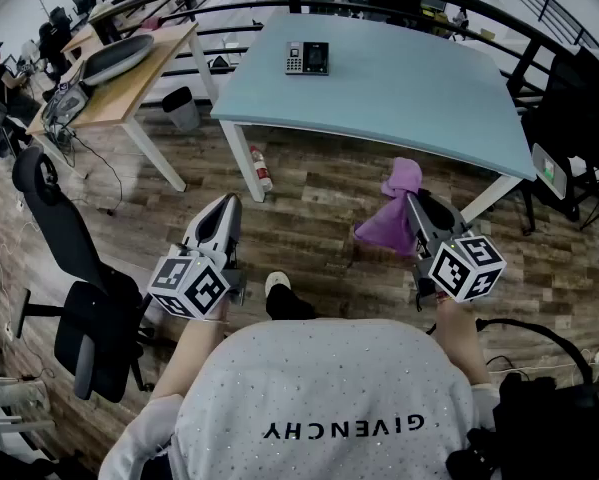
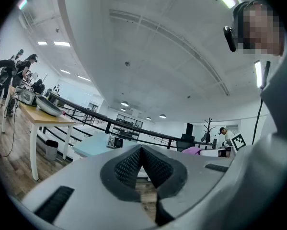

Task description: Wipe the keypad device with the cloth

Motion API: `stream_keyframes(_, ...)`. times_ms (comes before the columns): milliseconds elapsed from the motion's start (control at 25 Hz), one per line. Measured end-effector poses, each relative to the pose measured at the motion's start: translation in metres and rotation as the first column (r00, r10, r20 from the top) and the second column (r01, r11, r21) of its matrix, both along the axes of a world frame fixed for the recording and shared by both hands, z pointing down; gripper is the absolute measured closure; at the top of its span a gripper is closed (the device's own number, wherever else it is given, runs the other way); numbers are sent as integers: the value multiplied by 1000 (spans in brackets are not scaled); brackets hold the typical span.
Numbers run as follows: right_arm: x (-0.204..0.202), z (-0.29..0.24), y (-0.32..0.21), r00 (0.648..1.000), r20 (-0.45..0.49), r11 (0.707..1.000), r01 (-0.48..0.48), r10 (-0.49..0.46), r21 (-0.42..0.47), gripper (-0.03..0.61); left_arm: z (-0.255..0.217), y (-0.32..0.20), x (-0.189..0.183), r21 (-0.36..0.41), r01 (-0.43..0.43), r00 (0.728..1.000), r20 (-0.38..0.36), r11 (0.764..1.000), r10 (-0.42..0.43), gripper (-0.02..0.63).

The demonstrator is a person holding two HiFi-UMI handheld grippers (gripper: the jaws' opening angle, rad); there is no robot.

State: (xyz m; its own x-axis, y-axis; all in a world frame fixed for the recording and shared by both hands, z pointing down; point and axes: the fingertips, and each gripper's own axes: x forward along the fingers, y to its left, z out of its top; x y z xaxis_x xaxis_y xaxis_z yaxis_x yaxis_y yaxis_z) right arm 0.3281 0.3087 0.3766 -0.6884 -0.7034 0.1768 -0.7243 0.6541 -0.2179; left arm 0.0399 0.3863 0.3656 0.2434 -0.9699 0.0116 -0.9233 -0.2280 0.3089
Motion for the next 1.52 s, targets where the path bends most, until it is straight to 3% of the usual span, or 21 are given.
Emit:
stream_keyframes(600, -27, 15, -18, 1000, 0, 999, 0, 0, -50, 525, 23, -22, -25, -77, -16, 999, -41, 997, 13, 614)
stream_keyframes(720, -42, 19, -37, 1000, -12, 998, -8, 7, -67, 525, 32, -43, -42, -104, -14, 990, -138, 994, -1, 614)
stream_keyframes(880, -62, 19, -70, 1000, -11, 996, -22, 21, -86, 525, 38, -74, -66, -122, -18, 986, -166, 992, -3, 614)
stream_keyframes(1040, -97, 14, -107, 1000, -3, 997, -18, 17, -72, 525, 32, -118, -102, -109, -23, 970, -244, 994, -4, 614)
stream_keyframes(1280, -151, 0, -168, 999, 19, 997, -28, 30, -75, 525, 16, -179, -149, -89, -36, 973, -231, 995, 15, 614)
stream_keyframes(1520, -190, -10, -198, 999, 6, 997, -46, 46, -65, 525, 14, -214, -198, -97, -21, 964, -265, 995, -5, 614)
